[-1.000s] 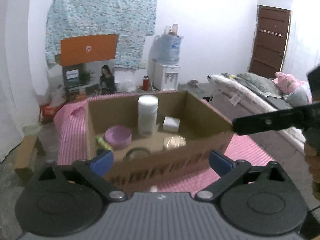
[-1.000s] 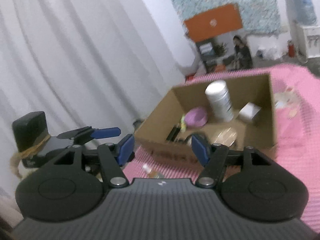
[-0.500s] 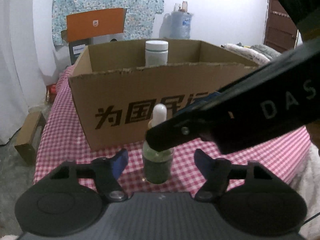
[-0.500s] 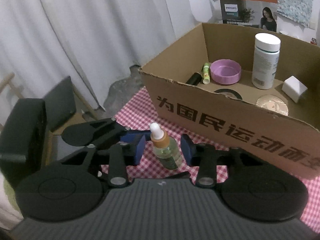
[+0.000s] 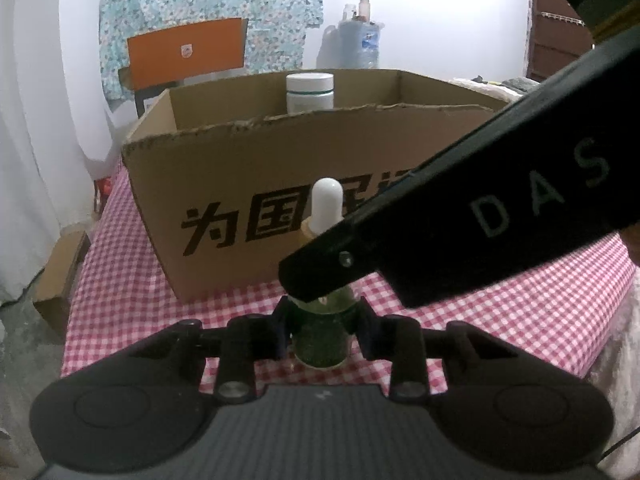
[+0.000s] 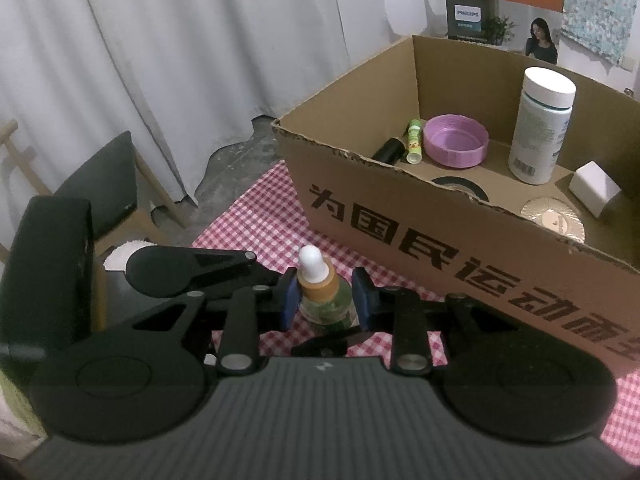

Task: Organize rigid objects
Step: 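Move the right tool to the dropper bottle and close on it, then carry the dropper bottle into the box and open the right gripper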

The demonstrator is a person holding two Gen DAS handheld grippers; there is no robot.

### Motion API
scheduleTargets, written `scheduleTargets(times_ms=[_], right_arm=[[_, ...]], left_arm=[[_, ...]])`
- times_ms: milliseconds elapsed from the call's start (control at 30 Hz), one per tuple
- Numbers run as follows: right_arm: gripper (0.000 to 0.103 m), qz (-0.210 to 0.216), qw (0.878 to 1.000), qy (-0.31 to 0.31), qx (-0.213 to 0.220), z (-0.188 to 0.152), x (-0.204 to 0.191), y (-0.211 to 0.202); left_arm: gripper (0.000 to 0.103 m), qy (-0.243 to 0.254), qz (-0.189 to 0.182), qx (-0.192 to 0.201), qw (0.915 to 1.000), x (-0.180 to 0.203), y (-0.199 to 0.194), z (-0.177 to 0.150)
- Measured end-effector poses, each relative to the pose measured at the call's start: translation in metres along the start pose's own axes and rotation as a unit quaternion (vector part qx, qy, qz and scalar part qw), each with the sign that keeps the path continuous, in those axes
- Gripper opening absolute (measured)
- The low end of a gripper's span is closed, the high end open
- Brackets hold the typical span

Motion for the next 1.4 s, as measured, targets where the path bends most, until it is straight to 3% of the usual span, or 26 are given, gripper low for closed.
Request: scheduleTargets(times_ms=[133,333,533,700,900,1100,1400], right_arm=[[0.026,0.007,1.0,0.006,0.018,0.005,0.001,-0.024],[0.026,0.008,0.995,0.011,0.095,0.042,0.015,-0.092],[0.025,-0.011,0.989,0.035,0.143,0.083,0.062,-0.137],[0.022,-0.023,0.986,0.081,0.141,0.094,0.121,-0.142],[0.022,-0.045,0.987,0.114,0.103,0.079,0.179,-0.119],[0.021,-0.046,0.987,0.136,0.075,0.056,0.21,-0.093],[0.021,-0.037,0.985,0.165,0.031,0.039,0.235,-0.055]], left_arm=[[0.033,0.017,0.003,0.019,0.9997,0.011,-0.021,0.017],[0.033,0.053,0.001,0.081,0.9953,0.032,-0.057,0.081],[0.033,0.056,-0.059,0.1,0.9917,0.052,-0.046,0.148],[0.033,0.037,-0.125,0.064,0.9895,0.072,0.002,0.172],[0.033,0.014,-0.155,0.001,0.9878,0.087,0.067,0.173],[0.034,-0.004,-0.163,-0.055,0.985,0.083,0.115,0.168],[0.035,-0.025,-0.171,-0.09,0.9808,0.082,0.128,0.164]])
Point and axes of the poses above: each gripper's, at about its wrist camera, not at the fingertips, and y roughly the way its jaws point, x to its right, z to its top, the point moved 9 cm from there along y, roughly the way its jaws point, and after that the axes turned 7 degrees about -z, right-handed, at the moved point
